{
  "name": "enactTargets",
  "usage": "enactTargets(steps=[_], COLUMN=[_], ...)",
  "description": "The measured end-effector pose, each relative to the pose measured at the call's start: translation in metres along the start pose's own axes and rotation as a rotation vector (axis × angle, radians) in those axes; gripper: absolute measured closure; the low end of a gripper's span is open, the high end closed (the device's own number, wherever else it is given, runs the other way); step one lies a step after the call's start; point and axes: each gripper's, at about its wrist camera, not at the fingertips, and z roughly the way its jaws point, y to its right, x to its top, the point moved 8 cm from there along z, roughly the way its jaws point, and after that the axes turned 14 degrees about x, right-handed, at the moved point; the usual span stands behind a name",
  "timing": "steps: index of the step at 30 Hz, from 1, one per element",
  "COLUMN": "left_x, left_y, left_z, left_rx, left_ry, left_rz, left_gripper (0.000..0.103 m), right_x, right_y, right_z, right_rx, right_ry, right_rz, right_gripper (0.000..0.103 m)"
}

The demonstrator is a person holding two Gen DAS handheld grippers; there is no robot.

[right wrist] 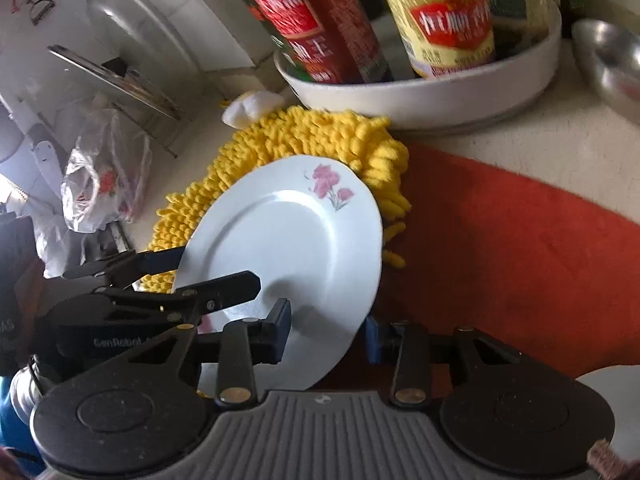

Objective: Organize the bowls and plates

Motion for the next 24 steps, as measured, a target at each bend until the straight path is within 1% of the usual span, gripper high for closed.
enactTargets(steps=[3, 5, 8, 11, 16, 24], left_x=[0.006, 0.008, 0.008, 0.008, 0.008, 0.003], left_y=[0.004, 0.009, 0.021, 0.033, 0.056, 0.106], left_z=[-0.008, -0.012, -0.019, -0.024, -0.031, -0.044], left_rx=[0.023, 0.033, 0.049, 0.057, 0.039, -0.024], left_ry=[0.024, 0.038, 0.056, 0.069, 0.072, 0.096], left_rz=[0.010, 0.024, 0.042, 0.055, 0.081, 0.147], left_gripper=[0.006, 0.006, 0.006, 0.006, 0.006, 0.006], right_x=[0.006, 0.009, 0.010, 0.006, -0.003, -0.022], right_y=[-0.005, -0.008, -0.004, -0.003, 0.005, 0.024], right_z=[-0.007, -0.012, -0.018, -0.030, -0.052, -0.100], right_rx=[0.012, -0.001, -0.033, -0.034, -0.020, -0.069], right_ry=[0.029, 0.043, 0.049, 0.067, 0.113, 0.190], right_rz=[-0.020, -0.052, -0.067, -0.081, -0.049, -0.007], right_gripper=[0.068, 0.068, 0.068, 0.068, 0.068, 0.068])
